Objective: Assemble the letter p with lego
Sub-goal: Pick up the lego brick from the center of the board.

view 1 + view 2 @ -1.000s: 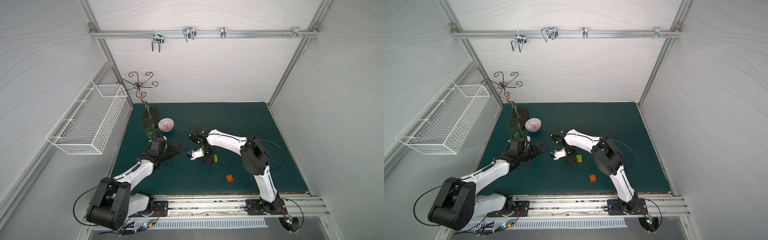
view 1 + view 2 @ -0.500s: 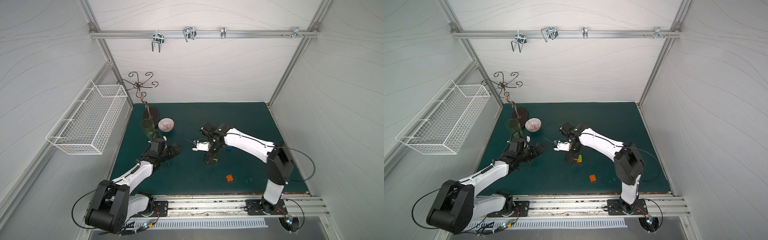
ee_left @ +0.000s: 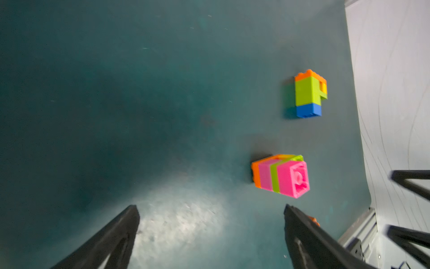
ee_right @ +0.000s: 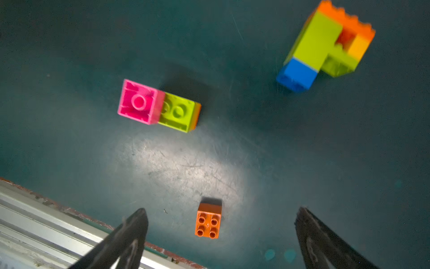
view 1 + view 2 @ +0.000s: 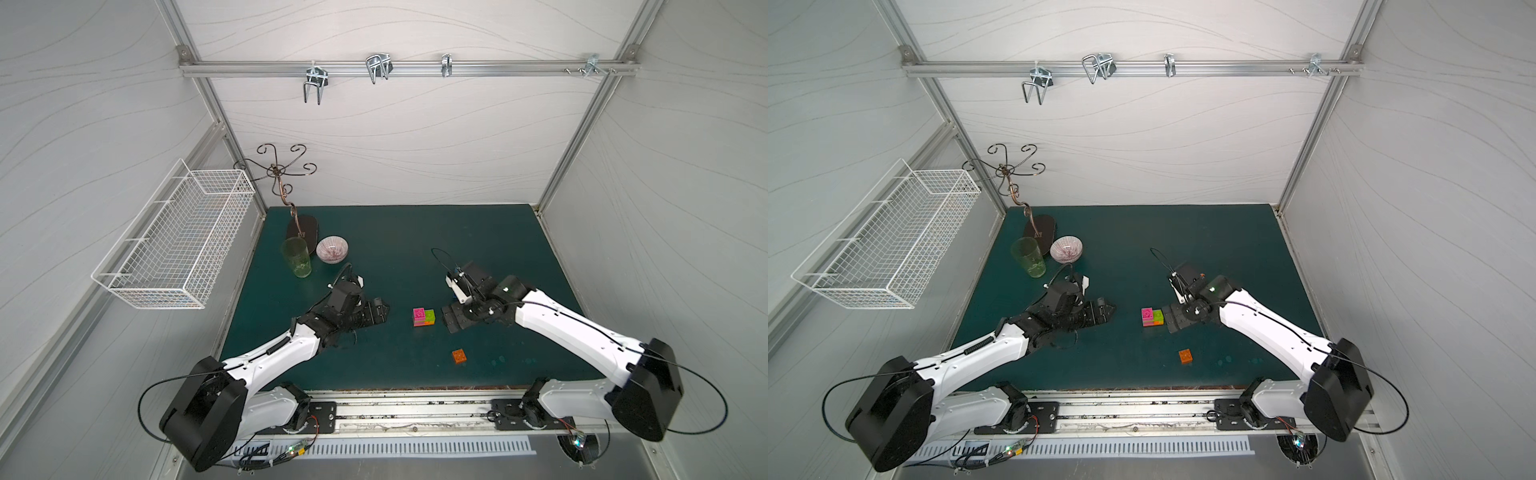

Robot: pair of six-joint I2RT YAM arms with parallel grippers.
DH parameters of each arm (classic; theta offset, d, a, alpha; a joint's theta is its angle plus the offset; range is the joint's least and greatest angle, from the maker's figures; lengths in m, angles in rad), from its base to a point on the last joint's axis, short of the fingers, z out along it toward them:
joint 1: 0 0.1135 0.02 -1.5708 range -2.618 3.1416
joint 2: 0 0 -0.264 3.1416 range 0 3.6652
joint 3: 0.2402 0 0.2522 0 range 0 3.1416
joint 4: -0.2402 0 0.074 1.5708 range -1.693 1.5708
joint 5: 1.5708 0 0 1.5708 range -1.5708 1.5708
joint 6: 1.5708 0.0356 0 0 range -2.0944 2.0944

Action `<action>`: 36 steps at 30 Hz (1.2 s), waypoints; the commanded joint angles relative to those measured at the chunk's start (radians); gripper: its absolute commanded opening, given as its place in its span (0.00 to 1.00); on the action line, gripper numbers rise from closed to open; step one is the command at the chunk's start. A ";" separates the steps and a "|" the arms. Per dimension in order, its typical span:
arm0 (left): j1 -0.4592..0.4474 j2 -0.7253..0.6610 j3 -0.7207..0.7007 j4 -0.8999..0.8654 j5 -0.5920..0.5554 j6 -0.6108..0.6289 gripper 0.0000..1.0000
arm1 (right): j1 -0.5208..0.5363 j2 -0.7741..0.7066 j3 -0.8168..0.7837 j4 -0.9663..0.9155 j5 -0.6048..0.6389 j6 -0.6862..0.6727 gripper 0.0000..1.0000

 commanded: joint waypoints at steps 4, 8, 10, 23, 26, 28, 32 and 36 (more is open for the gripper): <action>-0.132 -0.072 0.067 -0.149 -0.111 0.001 0.99 | -0.007 -0.184 -0.251 0.116 -0.039 0.284 0.97; -0.159 -0.090 0.068 -0.222 -0.125 -0.008 0.99 | 0.012 -0.207 -0.329 0.151 -0.078 0.314 0.86; -0.159 -0.100 0.063 -0.238 -0.127 -0.015 0.99 | 0.045 -0.185 -0.340 0.146 -0.056 0.318 0.82; -0.160 -0.122 0.077 -0.287 -0.125 -0.003 0.99 | 0.204 0.113 -0.227 0.140 0.091 0.283 0.56; -0.160 -0.126 0.084 -0.296 -0.124 -0.002 0.99 | 0.204 0.160 -0.219 0.168 0.078 0.266 0.55; -0.162 -0.128 0.087 -0.294 -0.121 -0.001 0.99 | 0.203 0.186 -0.216 0.183 0.070 0.261 0.55; -0.165 -0.127 0.100 -0.287 -0.101 0.009 0.99 | 0.197 0.217 -0.218 0.213 0.050 0.265 0.48; -0.183 -0.122 0.113 -0.272 -0.092 0.032 0.99 | 0.184 0.200 -0.219 0.221 0.046 0.275 0.25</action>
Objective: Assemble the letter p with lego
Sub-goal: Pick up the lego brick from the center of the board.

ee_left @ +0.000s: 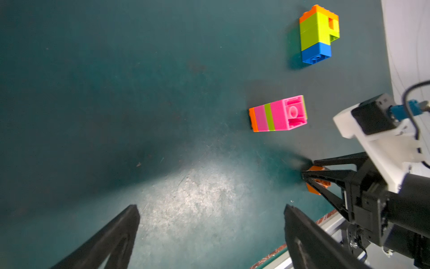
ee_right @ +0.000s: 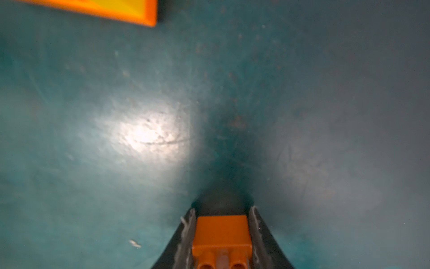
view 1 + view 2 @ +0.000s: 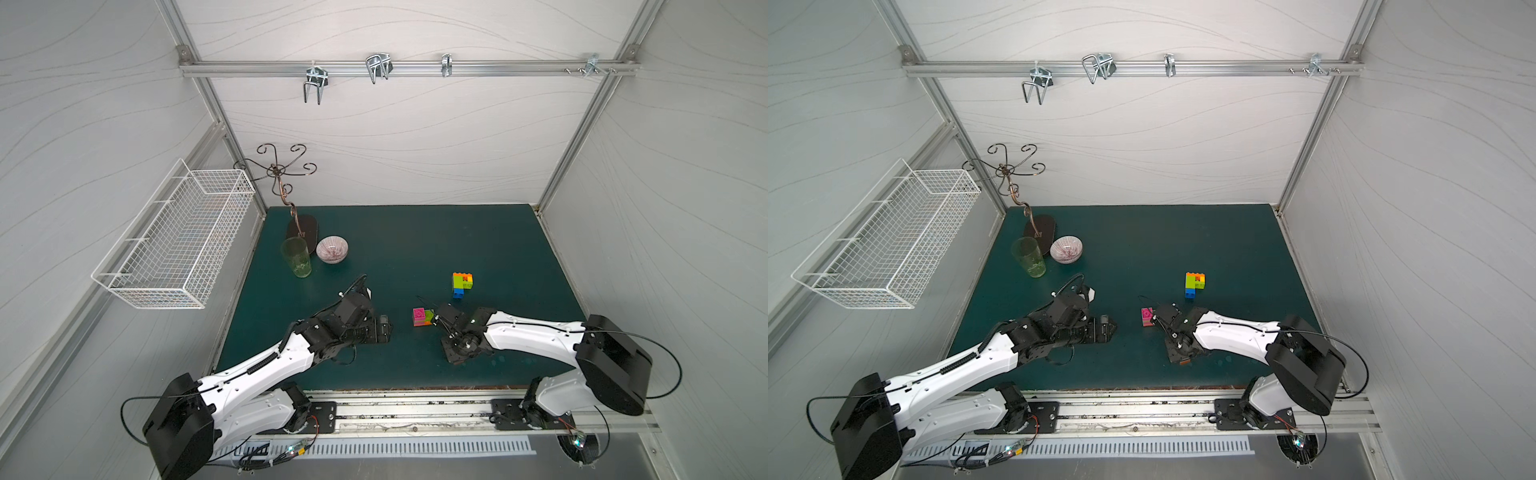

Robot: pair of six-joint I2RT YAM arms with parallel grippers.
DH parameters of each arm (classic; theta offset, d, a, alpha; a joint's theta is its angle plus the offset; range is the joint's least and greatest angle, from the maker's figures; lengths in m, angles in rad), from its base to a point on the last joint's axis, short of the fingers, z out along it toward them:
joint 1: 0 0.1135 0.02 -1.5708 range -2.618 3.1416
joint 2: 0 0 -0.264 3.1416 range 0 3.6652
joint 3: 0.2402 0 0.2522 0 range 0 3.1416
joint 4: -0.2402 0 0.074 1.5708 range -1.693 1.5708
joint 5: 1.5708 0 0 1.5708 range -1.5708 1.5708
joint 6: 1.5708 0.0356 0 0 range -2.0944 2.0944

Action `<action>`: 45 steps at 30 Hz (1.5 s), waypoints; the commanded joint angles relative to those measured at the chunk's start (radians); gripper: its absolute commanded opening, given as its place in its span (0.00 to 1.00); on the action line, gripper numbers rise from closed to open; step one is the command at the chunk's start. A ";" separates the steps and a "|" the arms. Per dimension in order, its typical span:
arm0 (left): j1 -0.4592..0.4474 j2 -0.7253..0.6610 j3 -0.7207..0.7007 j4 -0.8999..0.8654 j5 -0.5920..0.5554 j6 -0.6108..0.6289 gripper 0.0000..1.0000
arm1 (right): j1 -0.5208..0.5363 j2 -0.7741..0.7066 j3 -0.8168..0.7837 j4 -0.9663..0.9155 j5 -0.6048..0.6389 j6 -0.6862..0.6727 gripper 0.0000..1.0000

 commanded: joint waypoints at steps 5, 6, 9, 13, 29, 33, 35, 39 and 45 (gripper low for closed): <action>-0.056 -0.005 0.068 0.092 0.023 0.069 0.99 | -0.109 -0.137 -0.035 0.041 -0.097 -0.014 0.21; -0.063 -0.008 0.068 0.113 0.030 0.080 0.99 | -0.132 -0.175 -0.040 0.047 -0.120 -0.019 0.21; -0.092 -0.013 0.072 0.198 0.058 0.130 0.99 | -0.230 -0.299 -0.051 0.069 -0.240 -0.041 0.22; -0.134 -0.019 0.047 0.351 0.065 0.195 0.99 | -0.404 -0.407 -0.055 0.131 -0.550 -0.049 0.22; -0.152 0.040 0.098 0.716 0.359 0.500 0.99 | -0.649 -0.528 -0.084 0.596 -1.205 0.432 0.26; -0.157 0.051 0.132 0.704 0.385 0.550 0.99 | -0.649 -0.527 -0.076 0.664 -1.237 0.504 0.26; -0.159 0.051 0.133 0.712 0.400 0.571 0.99 | -0.649 -0.523 -0.074 0.685 -1.252 0.527 0.26; -0.161 0.060 0.133 0.731 0.427 0.624 0.97 | -0.649 -0.515 -0.089 0.773 -1.281 0.610 0.26; -0.163 0.086 0.132 0.837 0.447 0.657 0.95 | -0.649 -0.491 -0.125 0.942 -1.325 0.750 0.26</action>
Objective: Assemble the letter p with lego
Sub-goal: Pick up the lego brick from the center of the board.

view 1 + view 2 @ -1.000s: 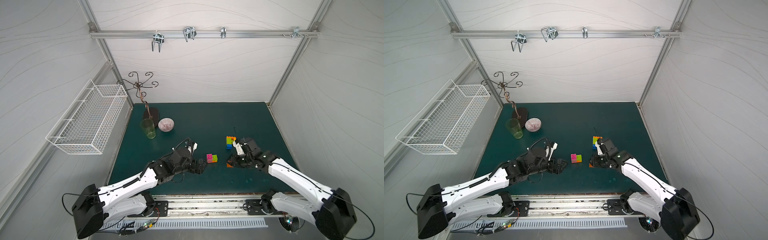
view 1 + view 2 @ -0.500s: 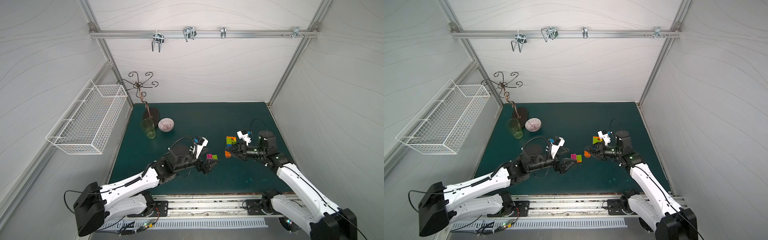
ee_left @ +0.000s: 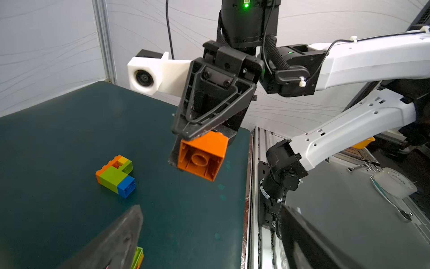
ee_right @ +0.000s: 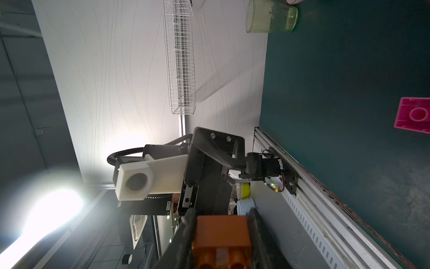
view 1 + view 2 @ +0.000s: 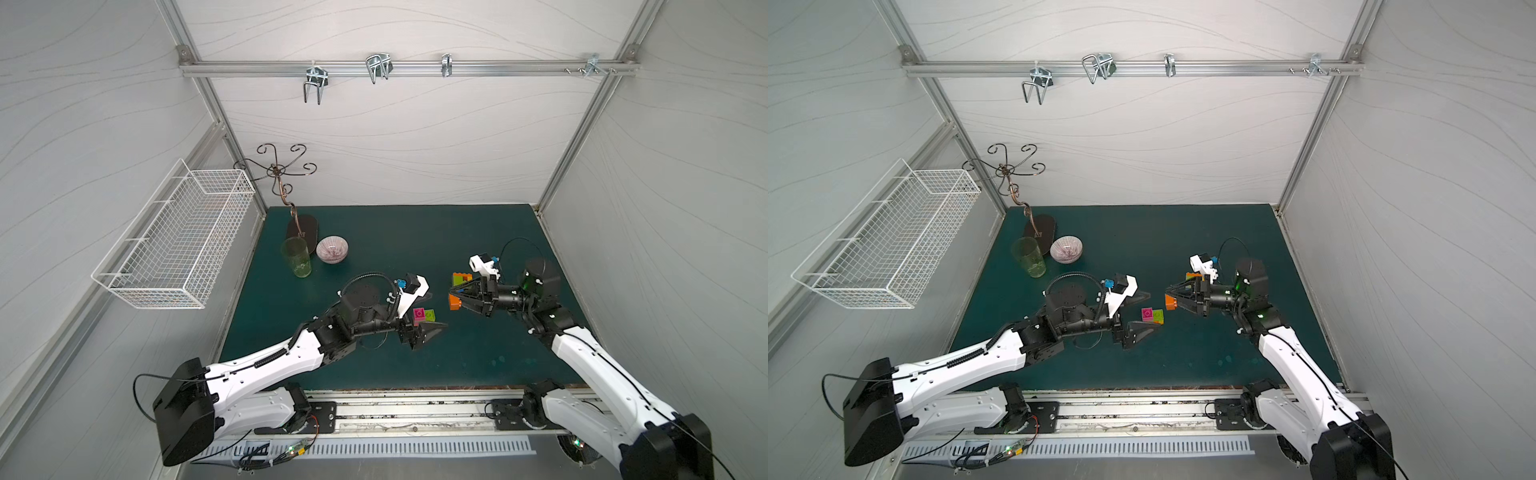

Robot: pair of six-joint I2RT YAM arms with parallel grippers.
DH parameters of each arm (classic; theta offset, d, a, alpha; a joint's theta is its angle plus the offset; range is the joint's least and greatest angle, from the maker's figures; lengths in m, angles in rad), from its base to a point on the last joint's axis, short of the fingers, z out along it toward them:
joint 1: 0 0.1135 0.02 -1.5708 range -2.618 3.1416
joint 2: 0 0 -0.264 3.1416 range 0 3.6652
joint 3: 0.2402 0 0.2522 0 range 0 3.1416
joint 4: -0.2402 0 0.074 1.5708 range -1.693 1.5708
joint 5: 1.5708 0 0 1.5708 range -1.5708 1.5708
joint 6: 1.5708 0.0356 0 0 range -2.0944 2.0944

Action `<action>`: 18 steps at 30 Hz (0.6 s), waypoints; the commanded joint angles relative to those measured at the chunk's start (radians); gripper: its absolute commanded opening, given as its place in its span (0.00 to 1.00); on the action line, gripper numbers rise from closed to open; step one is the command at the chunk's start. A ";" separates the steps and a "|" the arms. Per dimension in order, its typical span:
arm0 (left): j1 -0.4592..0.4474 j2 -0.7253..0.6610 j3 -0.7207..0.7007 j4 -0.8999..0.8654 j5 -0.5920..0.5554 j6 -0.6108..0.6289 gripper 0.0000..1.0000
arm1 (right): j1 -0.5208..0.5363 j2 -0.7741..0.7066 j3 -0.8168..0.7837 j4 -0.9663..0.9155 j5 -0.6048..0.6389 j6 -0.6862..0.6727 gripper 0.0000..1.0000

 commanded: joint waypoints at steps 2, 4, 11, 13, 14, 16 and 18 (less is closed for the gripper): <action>-0.012 0.023 0.056 0.126 0.044 0.062 0.94 | -0.005 0.013 -0.018 0.151 -0.052 0.114 0.26; -0.020 0.034 0.065 0.126 0.038 0.073 0.92 | -0.004 0.018 -0.021 0.185 -0.058 0.139 0.26; -0.038 0.052 0.084 0.121 -0.002 0.099 0.90 | 0.007 0.019 -0.030 0.208 -0.060 0.154 0.25; -0.042 0.062 0.093 0.118 -0.017 0.105 0.90 | 0.015 0.018 -0.035 0.222 -0.059 0.164 0.25; -0.044 0.067 0.097 0.118 -0.020 0.111 0.90 | 0.018 0.017 -0.038 0.231 -0.060 0.169 0.25; -0.045 0.072 0.100 0.122 -0.029 0.118 0.90 | 0.026 0.015 -0.042 0.233 -0.058 0.169 0.25; -0.046 0.075 0.107 0.124 -0.032 0.120 0.89 | 0.039 0.015 -0.048 0.240 -0.054 0.169 0.25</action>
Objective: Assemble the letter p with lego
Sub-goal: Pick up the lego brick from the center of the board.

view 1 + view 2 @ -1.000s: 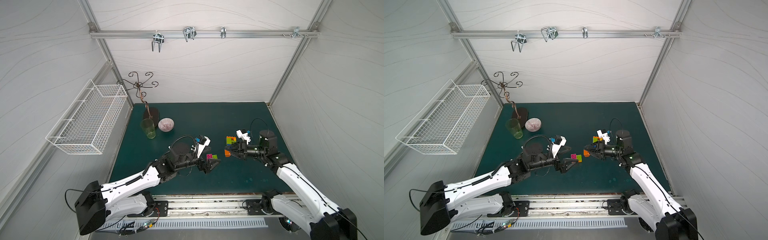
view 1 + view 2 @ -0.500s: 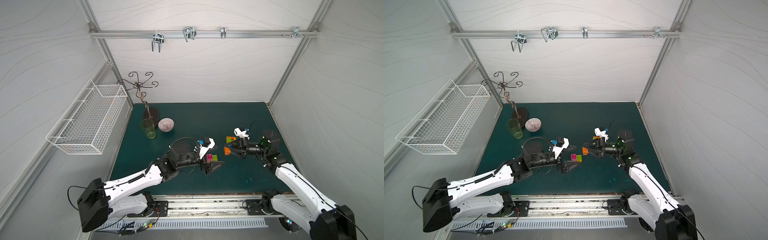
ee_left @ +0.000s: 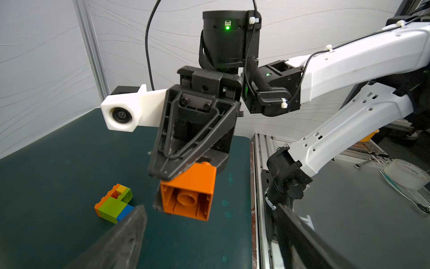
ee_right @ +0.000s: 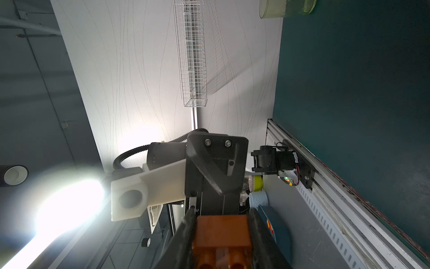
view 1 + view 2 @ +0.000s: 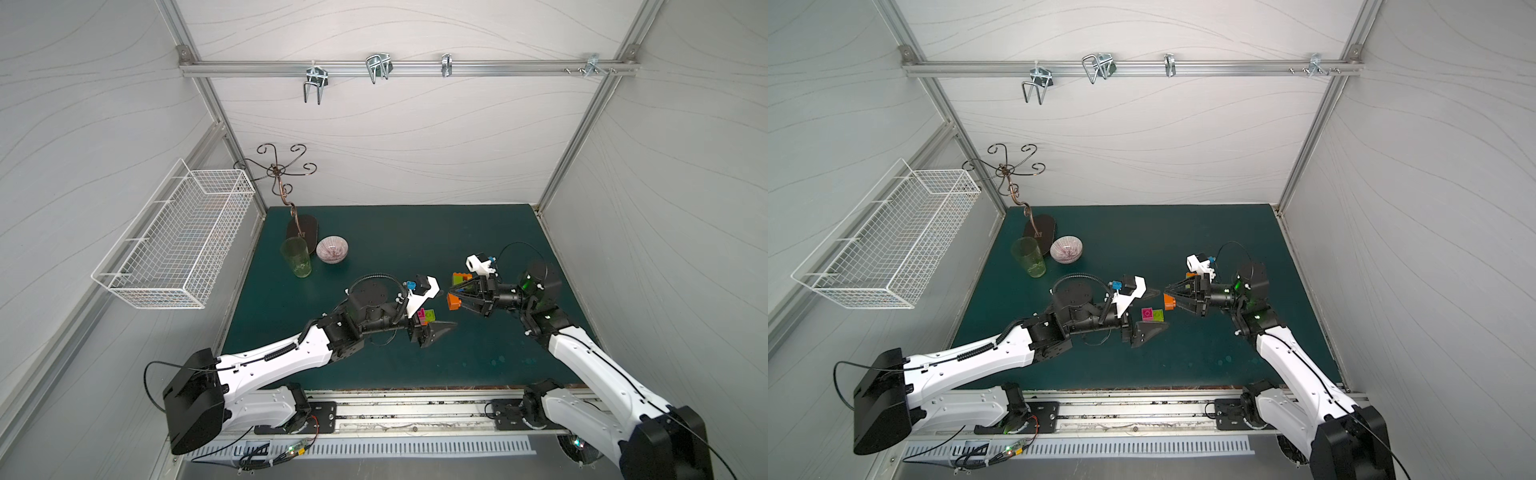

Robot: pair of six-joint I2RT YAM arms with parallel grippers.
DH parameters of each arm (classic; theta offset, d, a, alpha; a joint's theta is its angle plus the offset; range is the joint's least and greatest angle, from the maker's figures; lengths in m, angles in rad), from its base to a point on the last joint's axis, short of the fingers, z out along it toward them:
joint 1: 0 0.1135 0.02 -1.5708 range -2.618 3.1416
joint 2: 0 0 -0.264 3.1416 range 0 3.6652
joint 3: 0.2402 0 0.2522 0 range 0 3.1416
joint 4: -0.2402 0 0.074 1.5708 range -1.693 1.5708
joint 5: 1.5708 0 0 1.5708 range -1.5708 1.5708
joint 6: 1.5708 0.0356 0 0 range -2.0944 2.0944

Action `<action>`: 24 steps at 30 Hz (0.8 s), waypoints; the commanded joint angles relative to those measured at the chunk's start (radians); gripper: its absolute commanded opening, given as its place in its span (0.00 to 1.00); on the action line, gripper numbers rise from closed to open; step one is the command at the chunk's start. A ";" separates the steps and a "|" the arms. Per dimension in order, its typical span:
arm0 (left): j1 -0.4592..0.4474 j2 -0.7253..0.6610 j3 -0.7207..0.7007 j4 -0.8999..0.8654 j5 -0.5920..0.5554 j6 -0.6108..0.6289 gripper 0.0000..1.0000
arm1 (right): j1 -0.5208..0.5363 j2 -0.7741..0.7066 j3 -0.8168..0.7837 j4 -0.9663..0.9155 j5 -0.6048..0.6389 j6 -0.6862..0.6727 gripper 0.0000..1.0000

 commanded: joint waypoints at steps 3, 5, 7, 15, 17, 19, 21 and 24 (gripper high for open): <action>-0.012 0.012 0.072 0.044 -0.013 0.044 0.83 | 0.036 0.005 -0.015 0.068 -0.004 0.024 0.25; -0.013 0.013 0.078 0.033 -0.008 0.046 0.74 | 0.043 0.014 -0.015 0.093 -0.004 0.039 0.25; -0.016 0.016 0.085 0.021 -0.005 0.044 0.62 | 0.044 0.020 -0.015 0.111 -0.003 0.049 0.25; -0.018 0.017 0.114 -0.064 0.014 0.035 0.46 | 0.045 0.033 -0.022 0.145 -0.007 0.067 0.25; -0.018 0.013 0.112 -0.071 0.011 0.033 0.47 | 0.044 0.035 -0.022 0.148 -0.007 0.069 0.25; -0.019 0.010 0.110 -0.082 0.006 0.032 0.48 | 0.044 0.041 -0.021 0.152 -0.008 0.073 0.25; -0.021 0.006 0.107 -0.089 0.000 0.033 0.49 | 0.045 0.047 -0.019 0.166 -0.011 0.080 0.25; -0.023 0.003 0.104 -0.096 -0.012 0.042 0.51 | 0.046 0.056 -0.015 0.179 -0.013 0.088 0.25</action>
